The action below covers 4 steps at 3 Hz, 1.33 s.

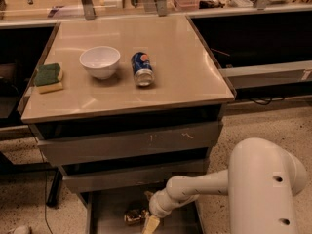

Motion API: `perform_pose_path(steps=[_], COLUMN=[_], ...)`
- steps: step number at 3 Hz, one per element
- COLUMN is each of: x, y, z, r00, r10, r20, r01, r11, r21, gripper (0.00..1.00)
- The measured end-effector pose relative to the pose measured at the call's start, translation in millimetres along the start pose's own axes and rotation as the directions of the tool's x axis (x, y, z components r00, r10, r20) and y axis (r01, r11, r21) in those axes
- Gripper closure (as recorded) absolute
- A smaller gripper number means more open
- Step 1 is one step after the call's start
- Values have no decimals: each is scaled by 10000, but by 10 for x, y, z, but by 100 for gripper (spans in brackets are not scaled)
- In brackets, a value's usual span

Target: Pick orange can from bottom drawer and place on counter

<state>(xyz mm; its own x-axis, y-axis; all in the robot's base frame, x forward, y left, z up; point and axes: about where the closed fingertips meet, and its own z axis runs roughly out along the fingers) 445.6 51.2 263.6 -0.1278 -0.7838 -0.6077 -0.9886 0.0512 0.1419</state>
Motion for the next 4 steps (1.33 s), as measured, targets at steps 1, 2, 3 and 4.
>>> perform_pose_path(steps=[1,2,3,4], x=[-14,-60,-82,-53], y=[25,54,65,62], z=[29,249,552,774], r00=[10000,9981,9940,9914], r10=[-64,-482,-880,-1123], r20=[36,379,642,679], r01=[64,493,912,1164], r11=[9999,9984,9947,9914], r21=[-97,-276,-474,-605], gripper=[0,0,0,0])
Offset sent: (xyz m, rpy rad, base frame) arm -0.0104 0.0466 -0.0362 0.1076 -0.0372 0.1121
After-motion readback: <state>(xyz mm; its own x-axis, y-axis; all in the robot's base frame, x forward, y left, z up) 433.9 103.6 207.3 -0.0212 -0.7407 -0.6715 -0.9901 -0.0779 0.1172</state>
